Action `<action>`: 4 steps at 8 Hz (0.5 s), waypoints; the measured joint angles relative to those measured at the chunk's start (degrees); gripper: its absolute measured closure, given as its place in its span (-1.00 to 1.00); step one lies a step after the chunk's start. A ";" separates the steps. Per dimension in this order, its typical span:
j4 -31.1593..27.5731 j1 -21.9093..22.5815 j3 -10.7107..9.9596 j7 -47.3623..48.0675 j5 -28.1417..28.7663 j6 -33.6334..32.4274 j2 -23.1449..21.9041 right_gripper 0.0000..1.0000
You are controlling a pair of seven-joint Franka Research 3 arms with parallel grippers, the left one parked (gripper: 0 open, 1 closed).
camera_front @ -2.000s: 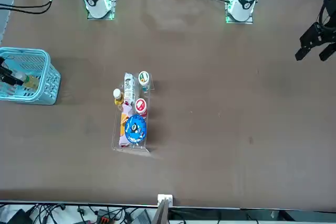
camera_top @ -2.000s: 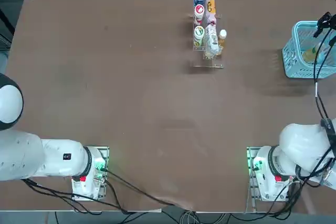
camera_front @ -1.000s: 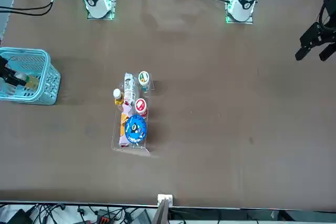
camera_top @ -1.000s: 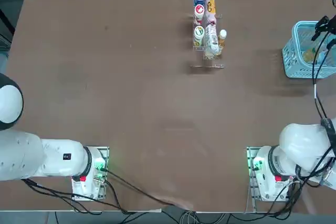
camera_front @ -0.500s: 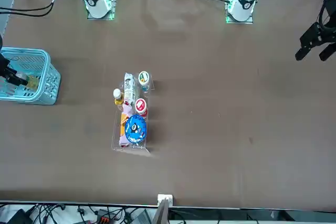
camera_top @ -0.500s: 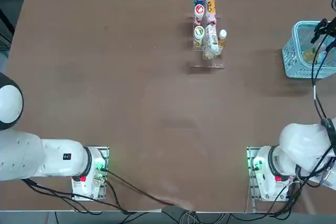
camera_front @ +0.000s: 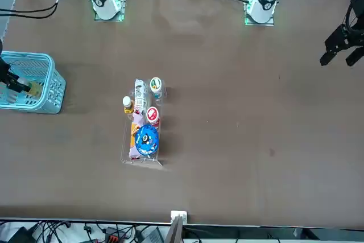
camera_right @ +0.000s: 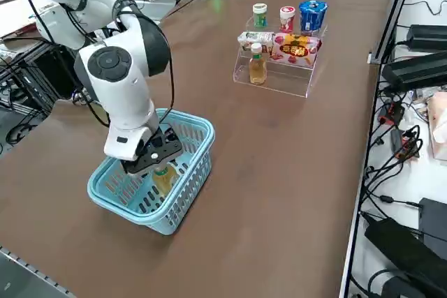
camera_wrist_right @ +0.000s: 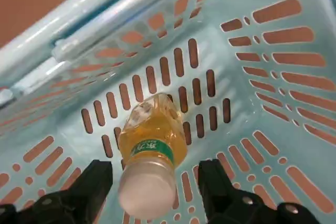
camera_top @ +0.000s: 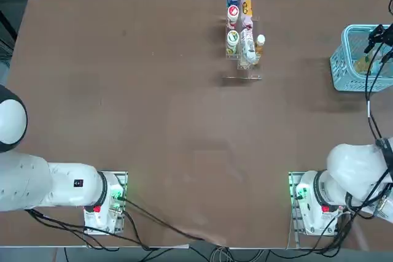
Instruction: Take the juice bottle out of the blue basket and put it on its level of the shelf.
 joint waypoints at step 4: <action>0.00 0.00 0.12 -0.03 0.00 0.02 0.02 -0.79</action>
